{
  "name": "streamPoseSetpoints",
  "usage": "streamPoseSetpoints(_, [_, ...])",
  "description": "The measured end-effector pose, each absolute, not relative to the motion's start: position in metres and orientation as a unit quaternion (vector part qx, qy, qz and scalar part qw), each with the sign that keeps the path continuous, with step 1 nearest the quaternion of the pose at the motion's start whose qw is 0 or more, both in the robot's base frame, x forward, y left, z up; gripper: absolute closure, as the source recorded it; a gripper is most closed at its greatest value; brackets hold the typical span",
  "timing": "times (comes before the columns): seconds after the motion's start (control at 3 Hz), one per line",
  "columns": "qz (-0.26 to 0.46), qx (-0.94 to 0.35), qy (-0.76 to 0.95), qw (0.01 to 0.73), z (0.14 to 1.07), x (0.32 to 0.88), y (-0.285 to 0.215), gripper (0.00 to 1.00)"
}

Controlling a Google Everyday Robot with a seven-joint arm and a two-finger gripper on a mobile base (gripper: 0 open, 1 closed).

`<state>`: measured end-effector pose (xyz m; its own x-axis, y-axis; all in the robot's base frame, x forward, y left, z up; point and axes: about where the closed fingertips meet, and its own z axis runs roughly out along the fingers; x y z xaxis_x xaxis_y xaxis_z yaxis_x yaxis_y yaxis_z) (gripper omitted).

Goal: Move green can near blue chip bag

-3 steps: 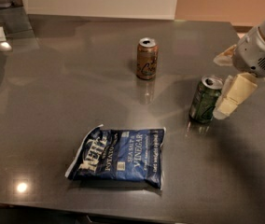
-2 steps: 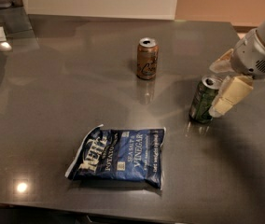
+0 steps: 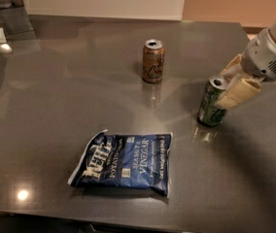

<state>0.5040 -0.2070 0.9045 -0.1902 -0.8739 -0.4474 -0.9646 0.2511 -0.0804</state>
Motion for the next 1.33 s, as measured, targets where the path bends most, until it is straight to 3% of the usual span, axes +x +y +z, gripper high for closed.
streamPoseSetpoints(0.33, [0.124, -0.611, 0.751, 0.216, 0.918, 0.503, -0.195, 0.88])
streamPoseSetpoints(0.67, [0.144, -0.630, 0.729, 0.226, 0.927, 0.499, -0.172, 1.00])
streamPoseSetpoints(1.33, [0.170, -0.662, 0.694, 0.227, 0.920, 0.495, -0.132, 1.00])
